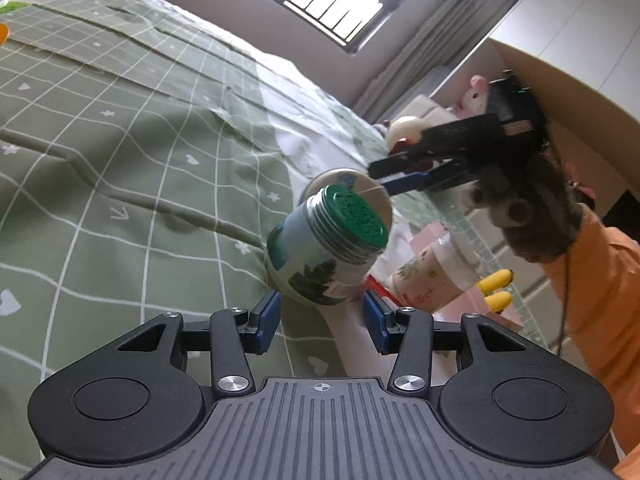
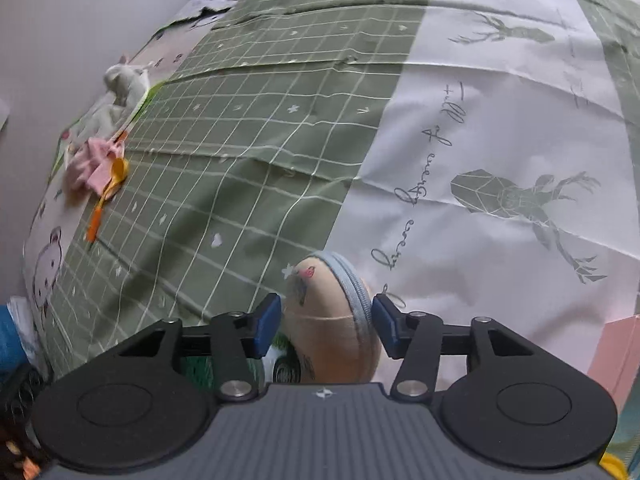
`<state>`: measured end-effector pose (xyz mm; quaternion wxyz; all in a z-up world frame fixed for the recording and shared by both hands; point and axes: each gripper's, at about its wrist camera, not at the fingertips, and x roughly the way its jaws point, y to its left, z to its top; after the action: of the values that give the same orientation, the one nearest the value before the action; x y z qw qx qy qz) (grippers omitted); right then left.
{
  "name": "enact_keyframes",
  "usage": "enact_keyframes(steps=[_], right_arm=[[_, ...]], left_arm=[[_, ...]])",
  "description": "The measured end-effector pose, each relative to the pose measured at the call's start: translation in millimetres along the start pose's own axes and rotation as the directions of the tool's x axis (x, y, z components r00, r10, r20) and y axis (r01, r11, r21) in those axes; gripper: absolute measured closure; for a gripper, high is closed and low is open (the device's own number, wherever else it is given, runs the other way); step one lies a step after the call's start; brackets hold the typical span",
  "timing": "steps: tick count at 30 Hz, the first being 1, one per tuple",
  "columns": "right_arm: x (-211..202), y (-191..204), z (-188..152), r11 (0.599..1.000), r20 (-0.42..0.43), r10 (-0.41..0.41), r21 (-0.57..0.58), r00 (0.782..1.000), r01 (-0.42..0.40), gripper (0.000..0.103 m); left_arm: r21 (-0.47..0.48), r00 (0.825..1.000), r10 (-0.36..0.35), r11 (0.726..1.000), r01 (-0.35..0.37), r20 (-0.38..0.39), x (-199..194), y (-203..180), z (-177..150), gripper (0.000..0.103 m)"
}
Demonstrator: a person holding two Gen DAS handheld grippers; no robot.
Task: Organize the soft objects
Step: 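Grasp the round beige puff with the right gripper and lift it, then pass the beige puff from the right gripper into the left gripper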
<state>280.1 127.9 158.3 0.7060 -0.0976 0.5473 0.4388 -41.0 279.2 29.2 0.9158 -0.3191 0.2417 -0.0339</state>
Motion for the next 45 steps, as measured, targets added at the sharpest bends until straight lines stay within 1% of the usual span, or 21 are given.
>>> enact_keyframes(steps=[2, 3, 5, 6, 7, 8, 10, 12, 16, 19, 23, 24, 25, 27, 29, 30, 34, 37, 40, 43, 45], right_arm=[[17.8, -9.2, 11.3, 0.998, -0.042, -0.051, 0.041, 0.998, 0.053, 0.047], [17.8, -9.2, 11.3, 0.998, -0.042, -0.051, 0.041, 0.998, 0.053, 0.047], [49.3, -17.0, 22.7, 0.988, -0.139, -0.129, 0.073, 0.982, 0.14, 0.047], [49.3, -17.0, 22.7, 0.988, -0.139, -0.129, 0.073, 0.982, 0.14, 0.047], [57.2, -20.1, 26.4, 0.983, -0.167, -0.146, 0.087, 0.975, 0.162, 0.042], [63.7, -23.1, 29.7, 0.98, -0.184, -0.152, 0.1, 0.971, 0.172, 0.031], [72.3, -28.9, 37.0, 0.975, -0.206, -0.138, 0.144, 0.969, 0.169, 0.029], [83.6, -33.6, 44.5, 0.973, -0.232, -0.08, 0.192, 0.969, 0.126, 0.027], [94.9, -29.2, 42.6, 0.977, -0.244, -0.064, 0.183, 0.968, 0.111, 0.018], [88.4, -20.6, 39.4, 0.984, -0.222, -0.075, 0.141, 0.972, 0.108, 0.019], [47.3, -14.3, 29.6, 0.992, -0.143, -0.021, 0.124, 0.99, 0.039, 0.021], [16.3, -8.8, 17.8, 0.99, -0.087, 0.075, 0.124, 0.993, -0.064, 0.023], [16.3, -8.8, 17.8, 0.99, -0.087, 0.075, 0.124, 0.993, -0.064, 0.032], [-5.7, -2.0, 2.5, 0.982, -0.059, 0.161, 0.112, 0.985, -0.153, 0.044], [-5.0, 5.4, -10.7, 0.989, -0.08, 0.123, 0.087, 0.989, -0.116, 0.053], [12.2, 8.9, -16.9, 0.997, -0.128, 0.044, 0.065, 0.991, -0.036, 0.055], [34.9, 6.3, -18.8, 0.996, -0.151, 0.031, 0.09, 0.988, -0.018, 0.062], [26.8, 18.1, -16.1, 0.998, -0.076, -0.01, 0.054, 0.997, 0.014, 0.063], [-14.5, 33.7, -31.2, 0.999, 0.053, -0.033, 0.0, 0.998, 0.033, 0.063], [-62.7, 46.0, -69.8, 0.999, 0.139, 0.025, -0.044, 0.99, -0.019, 0.063], [-72.3, 50.8, -104.9, 0.992, 0.132, 0.126, -0.044, 0.983, -0.121, 0.063]], left_arm=[[-0.01, 1.0, -0.003, 1.0, 0.003, 0.007, -3.0, 4.3, -3.4, 0.054], [-0.016, 1.0, -0.003, 1.0, 0.003, 0.013, -3.7, 8.2, -4.9, 0.054], [-0.029, 0.999, 0.0, 1.0, 0.001, 0.035, -5.3, 14.8, -7.5, 0.054], [-0.036, 0.999, 0.002, 0.999, 0.0, 0.051, -5.7, 19.0, -8.9, 0.054], [-0.047, 0.998, -0.002, 0.999, 0.006, 0.068, -5.3, 24.1, -11.0, 0.054], [-0.057, 0.997, -0.01, 0.998, 0.014, 0.078, -4.9, 28.4, -11.9, 0.054], [-0.086, 0.995, -0.033, 0.995, 0.041, 0.094, -1.5, 38.8, -15.3, 0.054], [-0.11, 0.994, -0.051, 0.992, 0.062, 0.1, 1.3, 45.3, -16.3, 0.055], [-0.123, 0.99, -0.083, 0.988, 0.097, 0.115, 1.8, 48.9, -16.7, 0.056], [-0.127, 0.99, -0.084, 0.987, 0.099, 0.114, 3.7, 49.6, -16.0, 0.058], [-0.133, 0.99, -0.084, 0.986, 0.099, 0.118, 3.6, 50.6, -16.4, 0.059], [-0.133, 0.99, -0.083, 0.986, 0.099, 0.118, 4.0, 50.5, -16.5, 0.059], [-0.133, 0.99, -0.083, 0.986, 0.099, 0.118, 4.3, 50.5, -16.7, 0.059], [-0.133, 0.99, -0.083, 0.986, 0.099, 0.118, 4.0, 50.8, -16.4, 0.059], [-0.134, 0.99, -0.08, 0.986, 0.096, 0.119, 4.1, 50.7, -16.8, 0.06], [-0.134, 0.99, -0.078, 0.987, 0.094, 0.12, 4.2, 50.7, -16.7, 0.061], [-0.127, 0.989, -0.076, 0.988, 0.092, 0.125, 3.6, 50.6, -17.5, 0.061], [-0.12, 0.99, -0.065, 0.99, 0.081, 0.127, 2.8, 49.4, -18.0, 0.061], [-0.11, 0.99, -0.054, 0.992, 0.068, 0.128, 2.4, 47.5, -17.8, 0.061], [-0.104, 0.991, -0.018, 0.994, 0.032, 0.133, 0.7, 44.5, -17.7, 0.061], [-0.088, 0.988, 0.03, 0.996, -0.017, 0.148, -4.4, 37.2, -18.2, 0.061]])
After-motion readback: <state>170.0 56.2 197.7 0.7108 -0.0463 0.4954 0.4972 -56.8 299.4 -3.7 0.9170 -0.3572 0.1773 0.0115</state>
